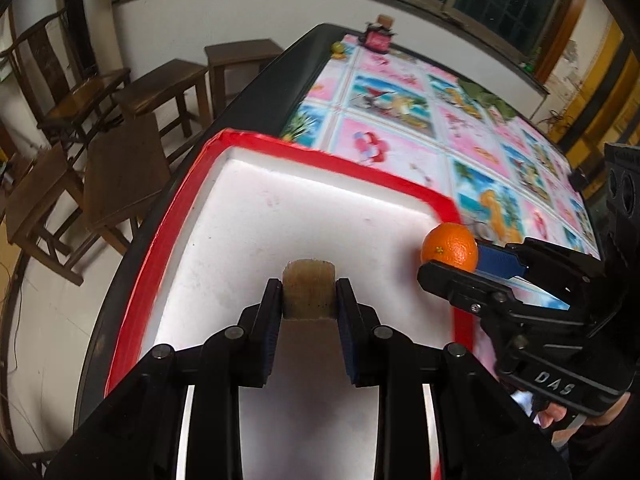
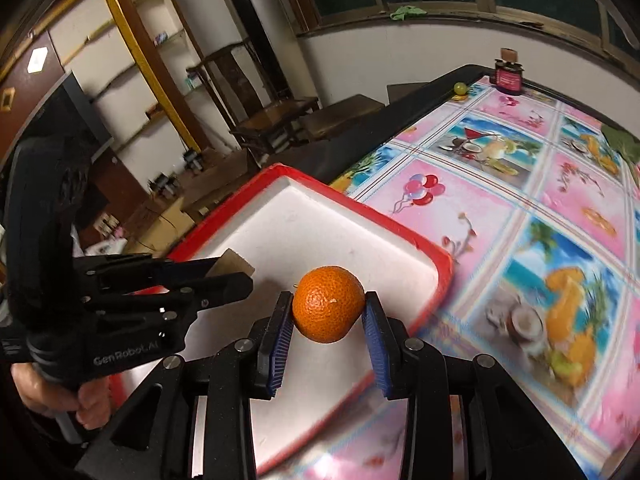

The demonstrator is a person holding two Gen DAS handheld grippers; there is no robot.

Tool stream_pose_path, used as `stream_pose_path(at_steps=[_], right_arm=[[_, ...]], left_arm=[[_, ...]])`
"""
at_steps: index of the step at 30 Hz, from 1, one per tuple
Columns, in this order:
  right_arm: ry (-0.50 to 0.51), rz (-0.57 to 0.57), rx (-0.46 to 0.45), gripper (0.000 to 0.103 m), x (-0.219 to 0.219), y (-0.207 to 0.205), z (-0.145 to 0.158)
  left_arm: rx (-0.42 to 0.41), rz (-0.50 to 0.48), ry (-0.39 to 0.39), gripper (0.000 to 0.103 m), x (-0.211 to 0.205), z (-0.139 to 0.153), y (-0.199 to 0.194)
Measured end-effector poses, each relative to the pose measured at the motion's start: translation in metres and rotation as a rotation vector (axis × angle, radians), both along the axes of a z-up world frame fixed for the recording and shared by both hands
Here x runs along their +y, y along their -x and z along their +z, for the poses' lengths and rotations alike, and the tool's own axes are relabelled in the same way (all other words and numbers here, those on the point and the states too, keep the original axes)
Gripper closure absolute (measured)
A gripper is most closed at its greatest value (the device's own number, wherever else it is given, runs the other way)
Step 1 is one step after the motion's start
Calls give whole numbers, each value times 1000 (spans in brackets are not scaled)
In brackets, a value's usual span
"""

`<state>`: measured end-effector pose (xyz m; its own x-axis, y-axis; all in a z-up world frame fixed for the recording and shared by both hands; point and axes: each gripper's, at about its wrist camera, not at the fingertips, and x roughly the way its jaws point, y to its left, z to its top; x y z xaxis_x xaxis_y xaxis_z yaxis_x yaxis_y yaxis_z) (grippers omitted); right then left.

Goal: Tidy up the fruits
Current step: 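Carry both into the white tray and open both tools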

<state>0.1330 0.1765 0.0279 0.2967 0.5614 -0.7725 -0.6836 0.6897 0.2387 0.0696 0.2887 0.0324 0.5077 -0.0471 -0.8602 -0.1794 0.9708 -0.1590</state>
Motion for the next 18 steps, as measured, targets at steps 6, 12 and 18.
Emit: stream_pose_path(at_steps=[6, 12, 18], right_arm=[[41, -9, 13, 68, 14, -13, -19], [70, -13, 11, 68, 20, -15, -30], [66, -19, 0, 64, 19, -13, -30]], left_arm=[[3, 9, -5, 79, 4, -9, -7], [-17, 21, -19, 79, 4, -10, -8], [-20, 21, -19, 66, 2, -10, -9]])
